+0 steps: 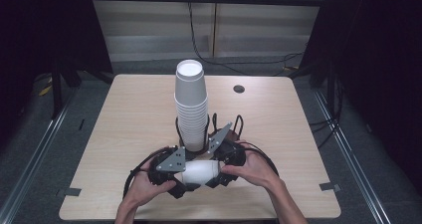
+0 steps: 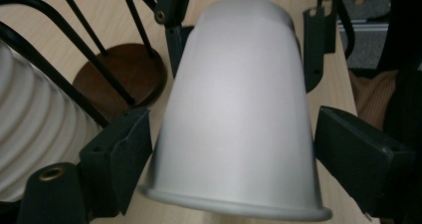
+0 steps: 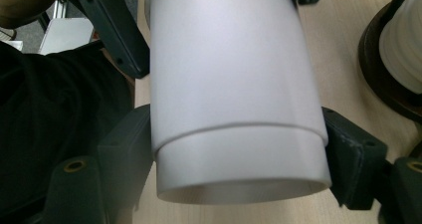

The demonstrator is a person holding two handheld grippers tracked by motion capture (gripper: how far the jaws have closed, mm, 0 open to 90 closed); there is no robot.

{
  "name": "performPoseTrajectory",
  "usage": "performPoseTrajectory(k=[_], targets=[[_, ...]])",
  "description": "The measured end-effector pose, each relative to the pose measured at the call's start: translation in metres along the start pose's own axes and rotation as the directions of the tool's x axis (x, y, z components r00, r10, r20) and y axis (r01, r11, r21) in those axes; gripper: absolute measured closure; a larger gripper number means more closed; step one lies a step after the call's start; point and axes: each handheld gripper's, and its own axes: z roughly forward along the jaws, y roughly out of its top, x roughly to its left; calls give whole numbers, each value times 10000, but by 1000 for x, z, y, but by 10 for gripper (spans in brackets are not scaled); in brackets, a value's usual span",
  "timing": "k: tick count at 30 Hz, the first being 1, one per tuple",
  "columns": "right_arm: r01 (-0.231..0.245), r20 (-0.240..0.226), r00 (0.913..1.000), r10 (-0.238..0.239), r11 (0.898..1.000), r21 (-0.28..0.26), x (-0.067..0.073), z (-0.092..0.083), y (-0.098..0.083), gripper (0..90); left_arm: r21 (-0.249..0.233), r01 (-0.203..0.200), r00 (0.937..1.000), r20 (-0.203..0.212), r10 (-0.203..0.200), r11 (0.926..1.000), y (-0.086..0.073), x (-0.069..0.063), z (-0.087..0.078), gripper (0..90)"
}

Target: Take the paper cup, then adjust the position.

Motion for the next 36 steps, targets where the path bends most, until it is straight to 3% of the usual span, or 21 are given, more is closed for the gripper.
performPoseTrajectory(k=[5, 9, 12, 17, 19, 28, 29, 36], targets=[[-102, 0, 9999, 102, 9999, -57, -1, -1, -3, 233, -456, 324, 9993, -196, -333, 9984, 0, 2, -7, 157], [-172, 9, 9999, 172, 9995, -281, -4, -2, -8, 233, -1159, 659, 9972, -279, -696, 9911, -5, 5, -14, 157], [-384, 32, 9992, 387, 9978, -539, -6, -2, -13, 233, -1329, 754, 9953, -500, -827, 9883, -8, 6, -18, 157], [-578, 201, 9980, 599, 9940, -927, -8, -6, -19, 232, -1891, 1155, 9889, -706, -1309, 9751, -15, 8, -27, 157], [-626, 154, 9978, 649, 9906, -1217, -9, -8, -21, 232, -2203, 1404, 9834, -820, -1618, 9653, -19, 8, -30, 156], [-907, 128, 9954, 948, 9776, -1901, -11, -1, -32, 231, -2488, 1923, 9701, -978, -2221, 9493, -31, 9, -31, 157], [-923, 87, 9954, 958, 9761, -1968, -12, 0, -33, 231, -2483, 1871, 9717, -952, -2161, 9505, -32, 9, -30, 157], [-933, 39, 9953, 971, 9655, -2433, -11, 4, -37, 231, -2764, 2093, 9657, -922, -2427, 9380, -39, 8, -32, 156]])
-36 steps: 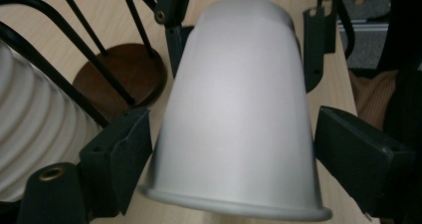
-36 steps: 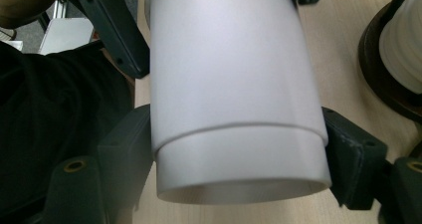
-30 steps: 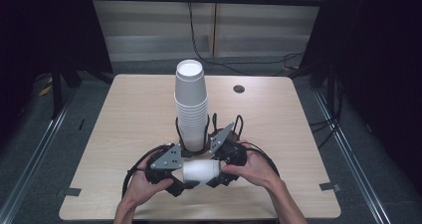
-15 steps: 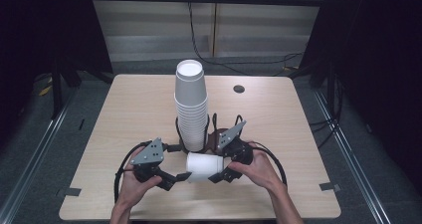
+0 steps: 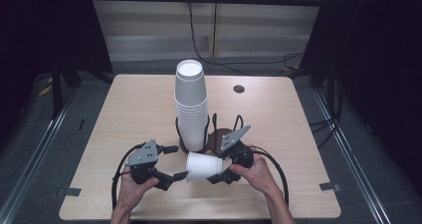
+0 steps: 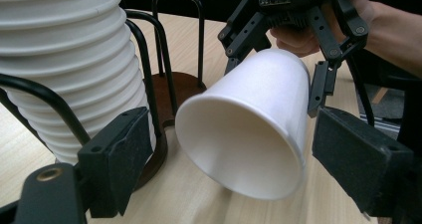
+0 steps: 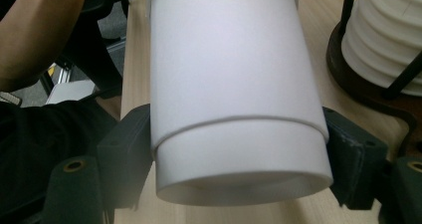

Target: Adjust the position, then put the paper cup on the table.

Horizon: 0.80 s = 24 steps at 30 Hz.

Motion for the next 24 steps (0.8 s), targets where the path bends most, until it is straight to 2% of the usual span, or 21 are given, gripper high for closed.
performPoseTrajectory(k=[8, 18, 24], targets=[[36, -87, 10000, -43, 9976, -693, 2, 0, -4, 231, -293, 81, 10000, 36, -80, 9995, -2, -3, 2, 157], [190, -127, 9997, -207, 9925, -1206, 4, -1, -6, 231, -575, 339, 9994, 52, -336, 9978, -8, -3, 3, 156], [330, -171, 9992, -362, 9871, -1569, 5, 0, -5, 231, -673, 430, 9988, 274, -413, 9968, -9, -1, 5, 152]])
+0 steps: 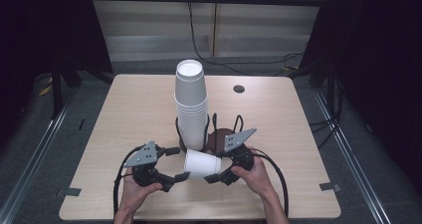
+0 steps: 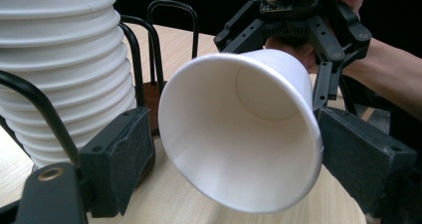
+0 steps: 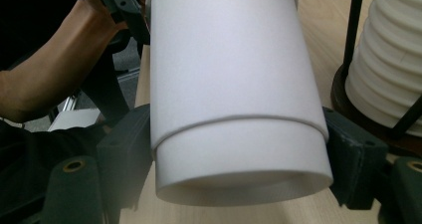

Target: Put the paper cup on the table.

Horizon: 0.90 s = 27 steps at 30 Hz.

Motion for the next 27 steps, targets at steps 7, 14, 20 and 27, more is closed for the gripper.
performPoseTrajectory(k=[7, 14, 20, 27], targets=[[118, -107, 9999, -121, 9996, -258, 2, 0, 0, 231, -16, 3, 10000, -21, -3, 10000, 0, -1, 2, 109], [315, -206, 9993, -327, 9981, -532, 5, -1, 1, 232, 78, 126, 9999, 52, -127, 9999, -2, -2, 13, 0], [387, -281, 9988, -407, 9970, -663, 5, 0, -1, 232, 15, 143, 9992, 370, -143, 9999, -1, -2, 16, 1], [392, -319, 9986, -419, 9961, -789, 4, 1, -1, 232, -88, 279, 9968, 758, -272, 9996, -2, 1, 20, 44]])
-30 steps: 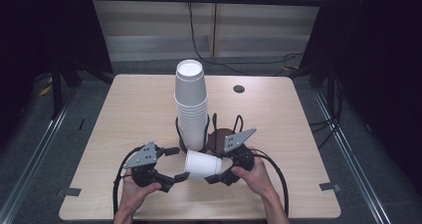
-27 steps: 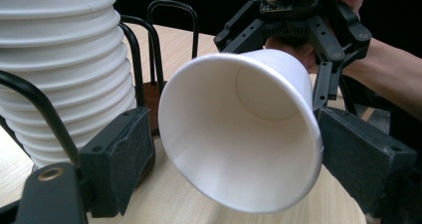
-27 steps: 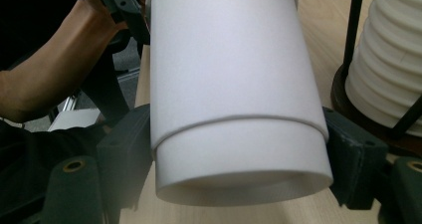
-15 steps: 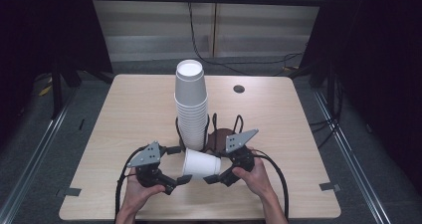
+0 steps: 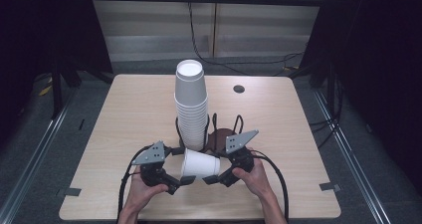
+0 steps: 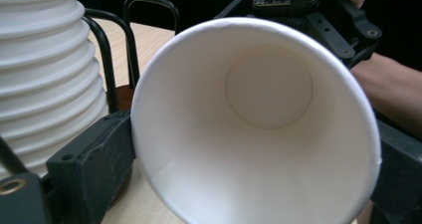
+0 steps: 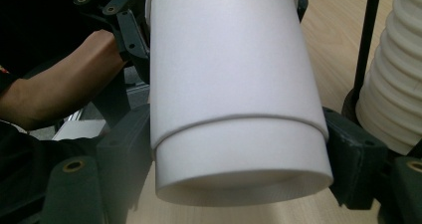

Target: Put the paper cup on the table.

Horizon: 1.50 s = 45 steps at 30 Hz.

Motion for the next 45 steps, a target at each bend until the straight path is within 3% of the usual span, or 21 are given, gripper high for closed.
performPoseTrajectory(k=[11, 23, 30, 34, 44, 45], targets=[[227, -33, 9997, -227, 9996, -158, 2, -1, 5, 230, -267, 204, 9990, 406, -193, 9994, 3, 1, 11, 28], [331, -112, 9994, -335, 9988, -348, 2, 2, -2, 222, -199, 257, 9969, 742, -241, 9995, 3, 2, 8, 60], [310, -98, 9995, -315, 9983, -496, 1, 2, -6, 202, -89, 236, 9973, 691, -229, 9997, 4, 1, 8, 87], [328, 81, 9994, -323, 9965, -769, 1, 1, -7, 134, 12, 203, 9981, 584, -203, 9998, 5, 0, 6, 88], [74, 1089, 9940, 92, 9885, -1512, 4, -7, -18, 128, 388, 295, 9993, 231, -304, 9988, 5, 1, 3, 89], [26, 1348, 9906, 223, 9833, -1821, 5, -10, -21, 128, 497, 350, 9994, 68, -354, 9982, 4, 2, 2, 89]])
